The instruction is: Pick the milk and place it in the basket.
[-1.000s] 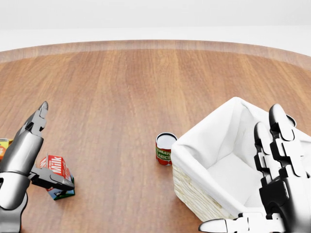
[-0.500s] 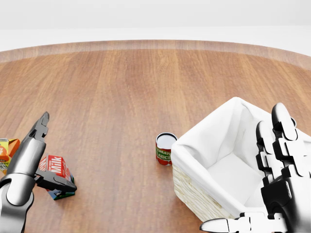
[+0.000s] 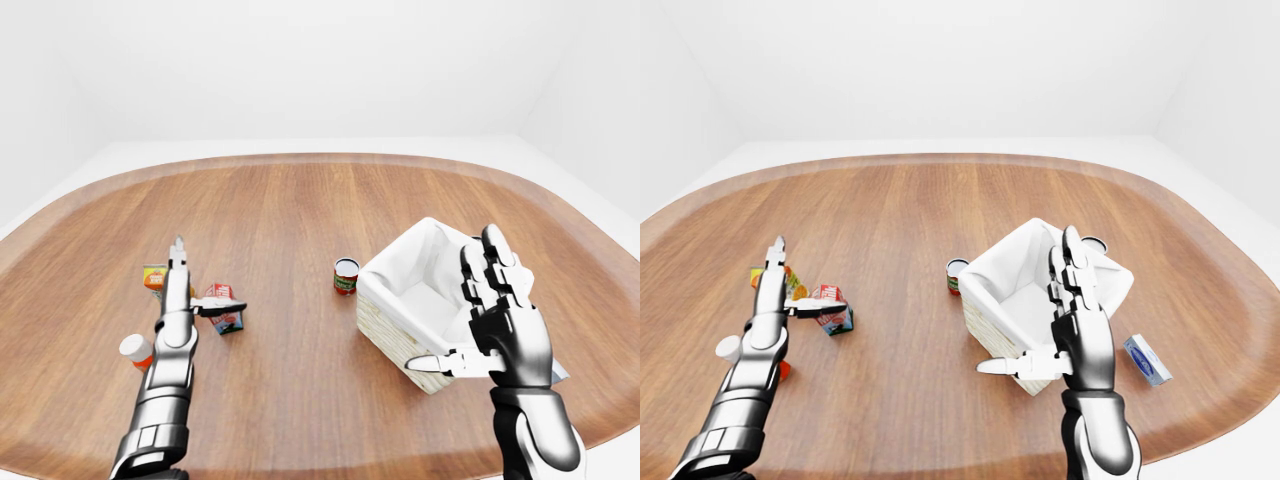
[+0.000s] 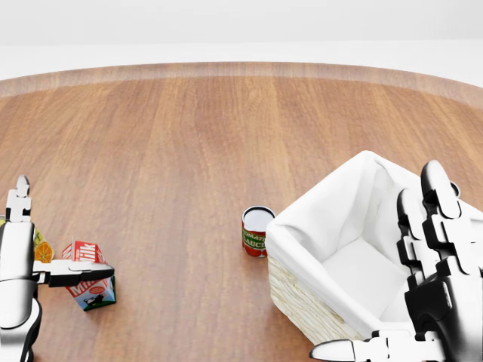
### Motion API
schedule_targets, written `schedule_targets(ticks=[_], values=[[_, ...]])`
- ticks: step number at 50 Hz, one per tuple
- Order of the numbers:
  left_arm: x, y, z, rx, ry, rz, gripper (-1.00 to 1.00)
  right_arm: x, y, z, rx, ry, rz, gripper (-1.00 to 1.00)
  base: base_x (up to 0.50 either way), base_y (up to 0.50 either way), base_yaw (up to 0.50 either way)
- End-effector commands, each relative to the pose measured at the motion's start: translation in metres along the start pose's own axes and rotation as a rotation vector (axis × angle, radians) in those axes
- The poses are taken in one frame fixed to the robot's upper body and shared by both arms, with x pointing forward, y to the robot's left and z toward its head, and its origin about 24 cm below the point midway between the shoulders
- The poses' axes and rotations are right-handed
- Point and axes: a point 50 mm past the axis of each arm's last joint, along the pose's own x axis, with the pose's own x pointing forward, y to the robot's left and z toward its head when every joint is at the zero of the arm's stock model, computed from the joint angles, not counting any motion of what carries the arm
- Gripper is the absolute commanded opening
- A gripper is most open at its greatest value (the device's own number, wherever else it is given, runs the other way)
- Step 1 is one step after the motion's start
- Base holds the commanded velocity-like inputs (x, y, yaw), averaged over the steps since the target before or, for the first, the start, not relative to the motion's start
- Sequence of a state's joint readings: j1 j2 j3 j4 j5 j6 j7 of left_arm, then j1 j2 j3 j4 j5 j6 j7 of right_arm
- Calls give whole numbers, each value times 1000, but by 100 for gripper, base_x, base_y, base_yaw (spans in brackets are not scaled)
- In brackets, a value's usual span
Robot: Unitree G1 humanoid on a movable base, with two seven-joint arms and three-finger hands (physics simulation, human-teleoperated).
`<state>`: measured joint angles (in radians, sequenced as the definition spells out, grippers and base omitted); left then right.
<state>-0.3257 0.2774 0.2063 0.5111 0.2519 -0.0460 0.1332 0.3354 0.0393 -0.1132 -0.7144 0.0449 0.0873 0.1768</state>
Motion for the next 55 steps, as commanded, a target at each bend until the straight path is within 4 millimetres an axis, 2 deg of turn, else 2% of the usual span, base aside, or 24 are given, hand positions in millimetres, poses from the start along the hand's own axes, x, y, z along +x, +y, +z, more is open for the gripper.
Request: schedule_targets(ticks=[1,17,23,38,46,55], values=[[-5,-1,0,-115,8,50,100,0,1,0,-2,2,1,100,0,0,0],[-11,-22,5,-218,10,17,100,-1,0,0,4,1,-1,100,0,0,0],[-9,-33,-11,-230,75,2,100,-2,-4,-1,4,1,-7,100,0,0,0],[-15,-23,-36,-231,167,36,100,-3,-2,-1,6,1,-1,100,0,0,0],[-17,-17,-36,-239,154,50,100,-3,-1,1,2,-1,-2,100,0,0,0],[-18,-20,-43,-236,189,44,100,-3,0,3,2,-3,-1,100,0,0,0]])
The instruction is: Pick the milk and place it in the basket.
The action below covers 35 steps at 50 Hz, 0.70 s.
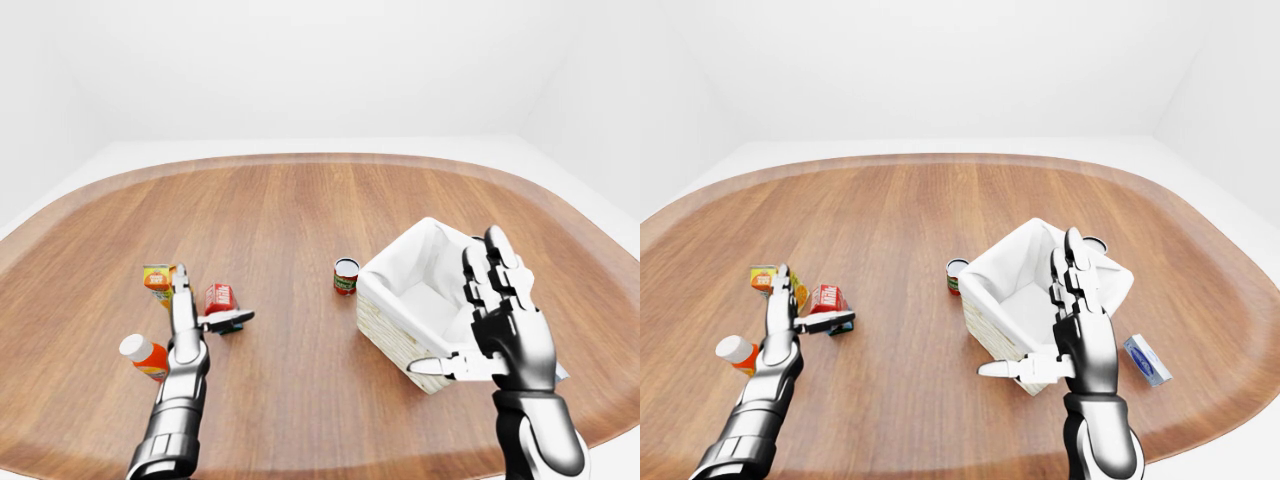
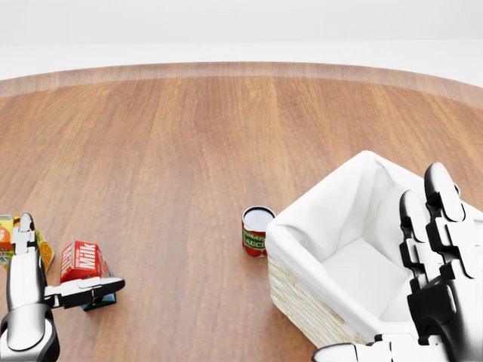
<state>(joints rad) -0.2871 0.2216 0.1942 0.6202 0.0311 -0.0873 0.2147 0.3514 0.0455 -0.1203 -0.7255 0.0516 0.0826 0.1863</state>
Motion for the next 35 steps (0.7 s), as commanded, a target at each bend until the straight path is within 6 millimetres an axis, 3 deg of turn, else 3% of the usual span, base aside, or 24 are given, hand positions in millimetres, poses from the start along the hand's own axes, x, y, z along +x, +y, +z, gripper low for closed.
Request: schedule_targets(ticks=[1,20,35], values=[[-1,1,-9,-1,39,6,100,0,1,1,-2,-3,2,100,0,0,0],[2,-11,-35,6,202,-6,100,-1,1,1,-3,-2,-1,100,0,0,0],[3,-11,-39,0,234,4,100,-2,0,3,-4,-7,0,100,0,0,0]])
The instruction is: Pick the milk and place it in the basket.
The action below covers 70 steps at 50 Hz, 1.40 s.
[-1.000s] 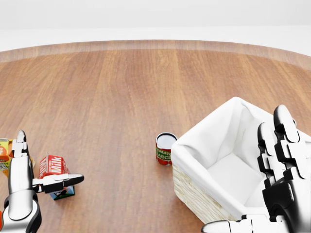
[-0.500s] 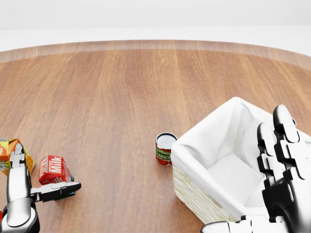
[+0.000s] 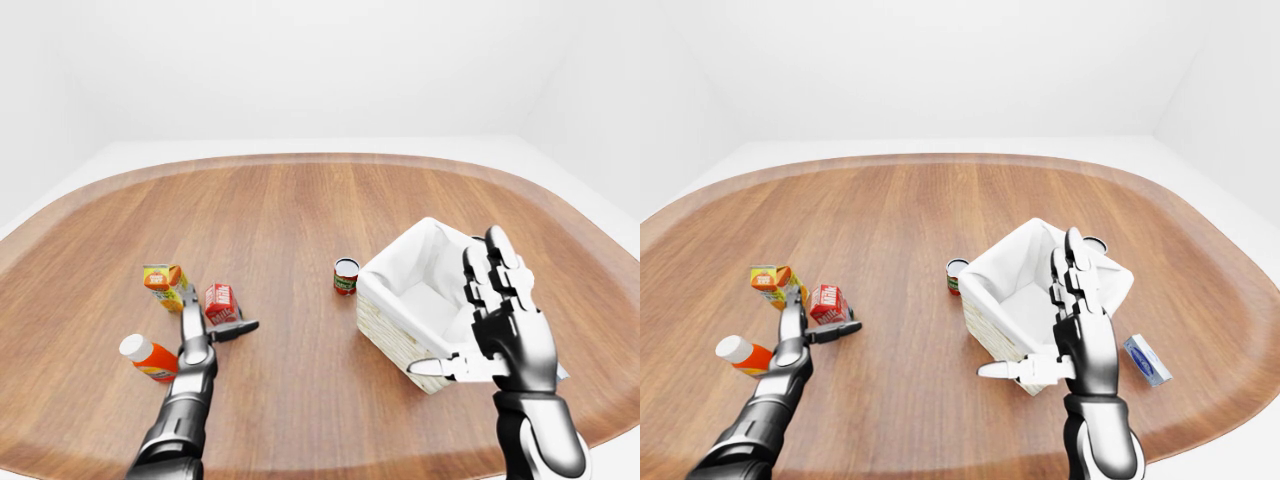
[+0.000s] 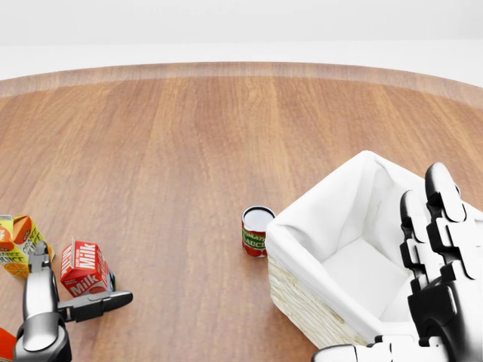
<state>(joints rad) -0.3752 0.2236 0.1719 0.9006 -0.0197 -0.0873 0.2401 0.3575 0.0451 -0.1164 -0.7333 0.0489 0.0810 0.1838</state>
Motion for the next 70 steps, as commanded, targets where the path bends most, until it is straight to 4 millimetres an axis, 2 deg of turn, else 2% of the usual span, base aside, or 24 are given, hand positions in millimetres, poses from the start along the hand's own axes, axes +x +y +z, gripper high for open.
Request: schedule_targets(ticks=[1,38,39,40,41,63,70], values=[[1,-1,-5,4,36,10,100,-1,0,3,-1,-7,1,100,0,0,0],[10,-10,2,5,88,17,100,-4,-2,5,-2,-8,-3,100,0,0,0],[11,-10,2,3,93,11,84,-4,-2,5,-3,-9,-3,100,0,0,0],[11,-11,2,-6,99,1,-58,-4,-2,5,-3,-9,-4,100,0,0,0],[11,-11,1,-10,104,-1,-100,-4,-2,6,-4,-10,-4,100,0,0,0],[12,-10,2,-10,103,-10,-100,-5,-1,12,-8,-37,-4,100,0,0,0],[14,-9,15,4,46,-17,-100,-5,0,11,-8,-28,-3,100,0,0,0]])
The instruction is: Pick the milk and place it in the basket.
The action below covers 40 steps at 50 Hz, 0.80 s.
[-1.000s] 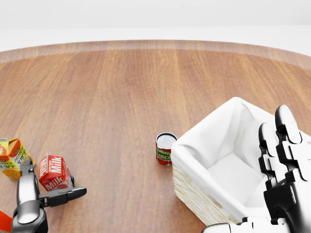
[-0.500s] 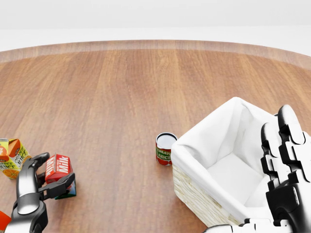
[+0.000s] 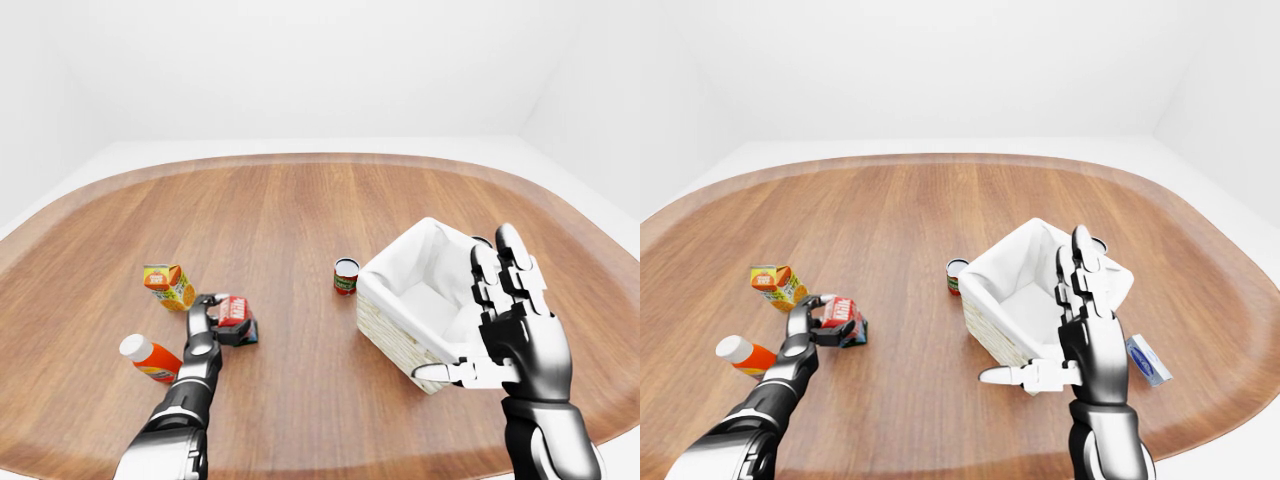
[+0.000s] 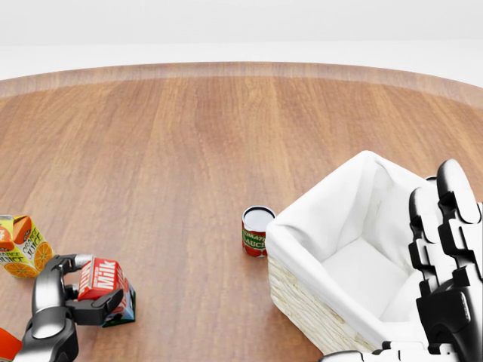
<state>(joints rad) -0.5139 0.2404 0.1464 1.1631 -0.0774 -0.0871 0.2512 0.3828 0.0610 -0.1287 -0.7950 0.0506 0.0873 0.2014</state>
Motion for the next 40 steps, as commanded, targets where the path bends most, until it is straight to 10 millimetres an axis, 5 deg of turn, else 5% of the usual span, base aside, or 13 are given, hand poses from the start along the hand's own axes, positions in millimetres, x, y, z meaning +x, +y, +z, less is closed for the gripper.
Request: schedule_targets(ticks=[1,15,40], values=[[2,-1,24,13,-96,-16,-100,-1,1,0,-1,3,2,100,0,0,0],[-4,-4,64,39,-296,-36,-100,-1,2,-2,1,14,5,100,0,0,0],[-32,-8,104,72,-501,-82,-100,-1,1,1,2,1,2,100,0,0,0]])
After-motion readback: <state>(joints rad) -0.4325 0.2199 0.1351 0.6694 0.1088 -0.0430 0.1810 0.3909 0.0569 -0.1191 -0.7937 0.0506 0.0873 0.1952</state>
